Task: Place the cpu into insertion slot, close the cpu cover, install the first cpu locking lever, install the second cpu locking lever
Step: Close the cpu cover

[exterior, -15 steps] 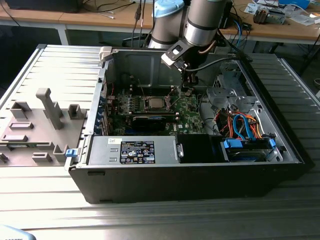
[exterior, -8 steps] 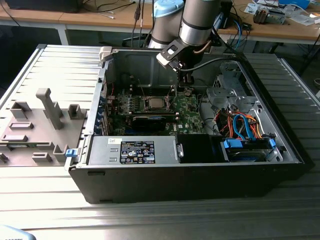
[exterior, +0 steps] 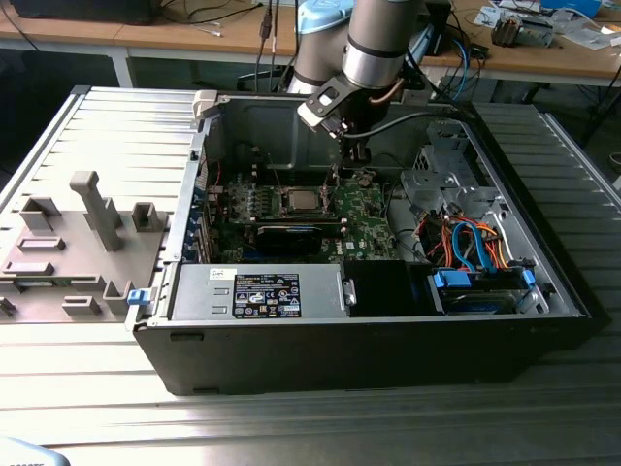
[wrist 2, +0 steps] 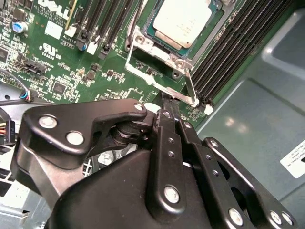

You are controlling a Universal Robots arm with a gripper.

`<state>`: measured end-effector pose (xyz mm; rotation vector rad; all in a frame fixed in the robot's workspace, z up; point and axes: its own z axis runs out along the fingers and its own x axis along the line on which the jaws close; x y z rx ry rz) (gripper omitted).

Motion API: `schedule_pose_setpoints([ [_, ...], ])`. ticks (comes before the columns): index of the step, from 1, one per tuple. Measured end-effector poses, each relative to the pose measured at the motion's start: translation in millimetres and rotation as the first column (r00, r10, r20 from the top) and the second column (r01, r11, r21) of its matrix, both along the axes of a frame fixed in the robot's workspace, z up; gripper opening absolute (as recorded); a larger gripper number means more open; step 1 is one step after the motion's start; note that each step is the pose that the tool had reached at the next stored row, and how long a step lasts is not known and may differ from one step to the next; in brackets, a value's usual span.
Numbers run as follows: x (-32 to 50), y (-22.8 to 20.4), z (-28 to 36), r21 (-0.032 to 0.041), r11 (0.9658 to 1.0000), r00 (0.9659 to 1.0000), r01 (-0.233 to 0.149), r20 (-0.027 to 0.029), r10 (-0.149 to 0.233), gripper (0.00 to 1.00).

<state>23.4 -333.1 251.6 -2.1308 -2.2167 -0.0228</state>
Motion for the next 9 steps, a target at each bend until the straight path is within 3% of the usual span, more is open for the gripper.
schedule_pose_setpoints([
  [9, -16.1, 0.0, 0.0, 0.0, 1.0, 1.0, 0.0, 0.0, 0.0, 0.11],
])
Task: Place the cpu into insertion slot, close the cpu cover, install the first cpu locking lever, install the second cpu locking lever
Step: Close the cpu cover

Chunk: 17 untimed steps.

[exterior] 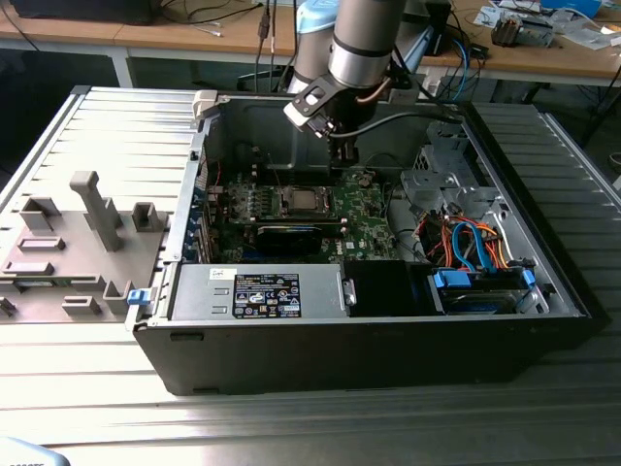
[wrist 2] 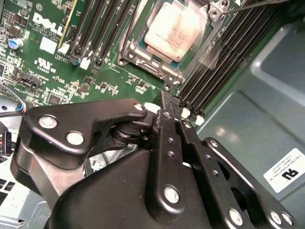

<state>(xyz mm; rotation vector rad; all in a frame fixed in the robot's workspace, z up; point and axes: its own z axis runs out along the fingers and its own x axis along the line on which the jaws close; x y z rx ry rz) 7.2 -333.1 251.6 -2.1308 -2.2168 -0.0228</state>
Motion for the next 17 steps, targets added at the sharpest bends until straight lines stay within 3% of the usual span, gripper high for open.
schedule_pose_setpoints([
  [17, -12.4, 0.0, -4.2, 0.0004, 1.0, 1.0, 0.0, 0.0, 0.0, 0.11],
])
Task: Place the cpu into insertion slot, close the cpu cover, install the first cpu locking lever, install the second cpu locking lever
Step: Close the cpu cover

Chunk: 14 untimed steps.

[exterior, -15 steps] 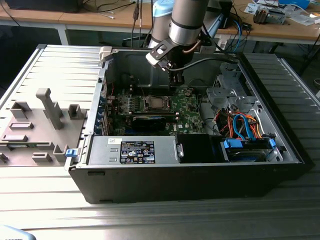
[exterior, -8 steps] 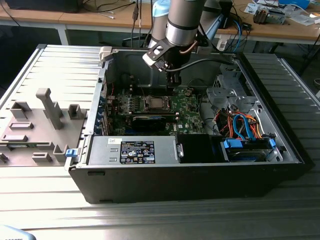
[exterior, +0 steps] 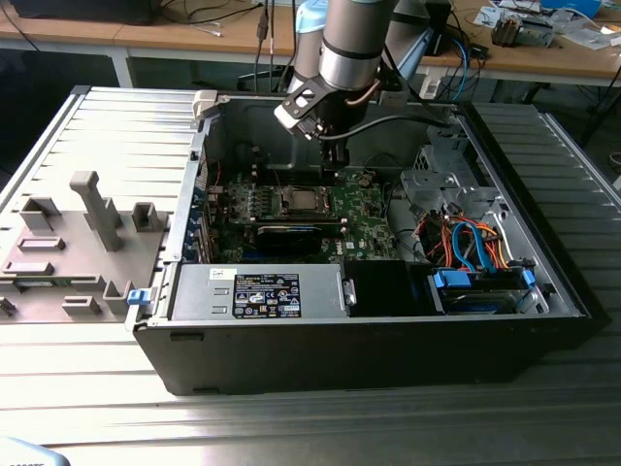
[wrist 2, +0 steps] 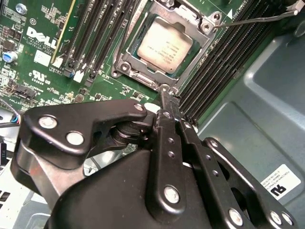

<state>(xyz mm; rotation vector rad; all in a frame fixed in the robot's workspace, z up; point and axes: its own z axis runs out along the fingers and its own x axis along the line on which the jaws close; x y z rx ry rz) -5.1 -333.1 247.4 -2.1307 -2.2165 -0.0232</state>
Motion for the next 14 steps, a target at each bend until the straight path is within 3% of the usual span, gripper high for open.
schedule_pose_setpoints([
  [14, -9.3, 0.0, -5.6, -0.0001, 1.0, 1.0, 0.0, 0.0, 0.0, 0.11],
])
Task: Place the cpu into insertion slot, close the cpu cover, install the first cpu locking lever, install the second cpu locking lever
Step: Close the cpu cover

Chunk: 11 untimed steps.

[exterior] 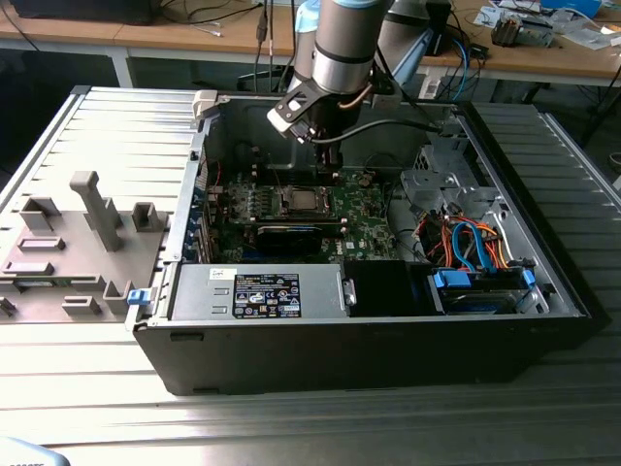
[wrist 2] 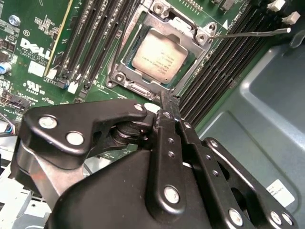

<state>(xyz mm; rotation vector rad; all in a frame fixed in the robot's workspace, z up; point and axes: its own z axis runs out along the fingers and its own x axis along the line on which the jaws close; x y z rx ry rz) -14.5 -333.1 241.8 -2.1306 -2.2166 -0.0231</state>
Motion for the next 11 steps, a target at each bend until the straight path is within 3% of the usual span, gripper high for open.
schedule_pose_setpoints([
  [11, -6.8, 0.0, -4.0, 0.0001, 1.0, 1.0, 0.0, 0.0, 0.0, 0.11],
])
